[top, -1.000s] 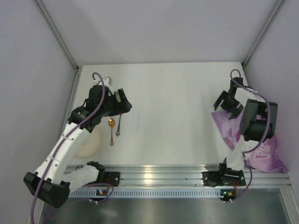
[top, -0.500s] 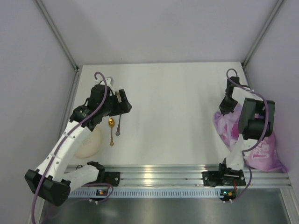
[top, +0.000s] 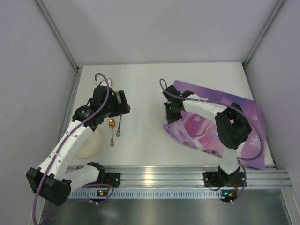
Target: Set the dinner table for one person
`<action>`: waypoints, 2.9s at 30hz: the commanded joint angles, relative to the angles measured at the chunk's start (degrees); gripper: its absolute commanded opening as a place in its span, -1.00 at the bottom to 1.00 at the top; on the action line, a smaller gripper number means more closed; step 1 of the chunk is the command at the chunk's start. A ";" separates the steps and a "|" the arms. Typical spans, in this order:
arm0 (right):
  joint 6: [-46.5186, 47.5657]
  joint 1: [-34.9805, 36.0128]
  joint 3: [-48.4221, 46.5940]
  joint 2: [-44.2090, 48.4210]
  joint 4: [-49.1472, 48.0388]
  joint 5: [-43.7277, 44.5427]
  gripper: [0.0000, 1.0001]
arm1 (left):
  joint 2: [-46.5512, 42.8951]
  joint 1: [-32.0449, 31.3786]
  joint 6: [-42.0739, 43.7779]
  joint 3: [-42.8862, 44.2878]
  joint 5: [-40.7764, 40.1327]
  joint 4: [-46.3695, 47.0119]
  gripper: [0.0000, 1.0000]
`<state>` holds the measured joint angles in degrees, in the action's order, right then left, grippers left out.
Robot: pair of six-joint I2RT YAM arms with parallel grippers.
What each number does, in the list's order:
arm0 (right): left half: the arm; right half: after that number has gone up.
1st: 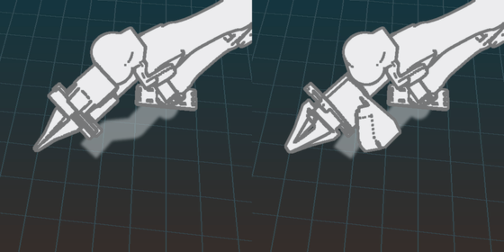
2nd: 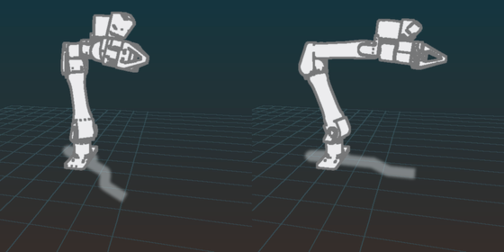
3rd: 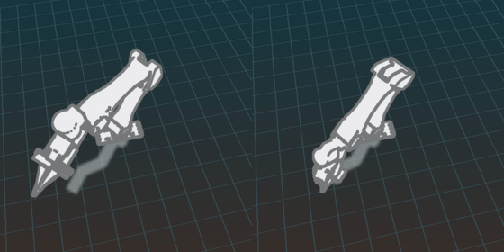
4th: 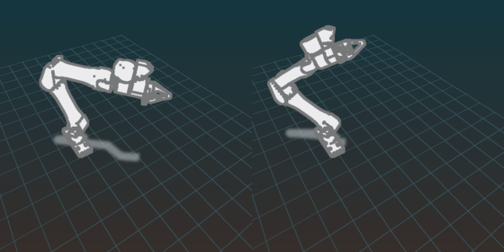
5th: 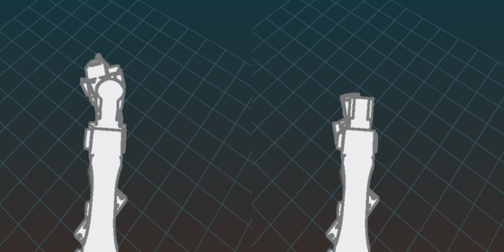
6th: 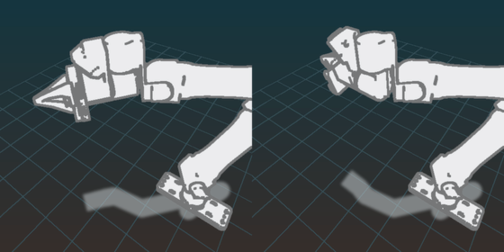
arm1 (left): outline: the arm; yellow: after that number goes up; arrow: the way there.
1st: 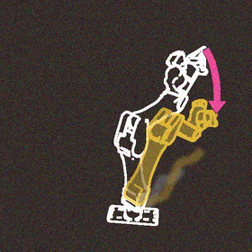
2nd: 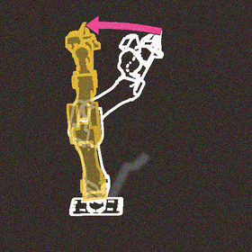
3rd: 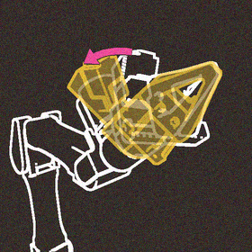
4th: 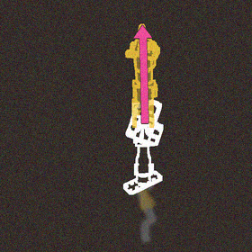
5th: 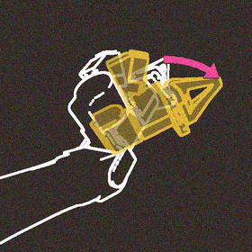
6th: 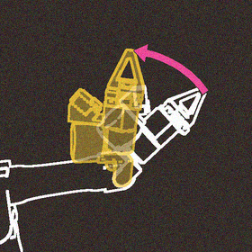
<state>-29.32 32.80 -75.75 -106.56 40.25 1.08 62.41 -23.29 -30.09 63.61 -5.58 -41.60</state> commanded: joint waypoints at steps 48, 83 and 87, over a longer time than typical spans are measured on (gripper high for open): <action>-3.38 -1.94 21.52 54.53 9.50 -4.78 -0.83 | 47.71 -17.32 -10.34 11.97 3.21 19.81 0.61; -0.83 -3.79 22.40 52.86 9.14 -5.56 -0.32 | 29.00 -8.44 -17.90 -13.86 0.49 18.31 0.59; -0.83 -3.88 22.48 53.21 9.14 -5.48 -0.14 | 26.63 -8.35 -14.93 -11.86 -1.26 15.69 0.60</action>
<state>-30.65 29.58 -52.88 -53.80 49.47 -4.40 91.42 -31.55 -45.98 51.20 -5.48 -20.82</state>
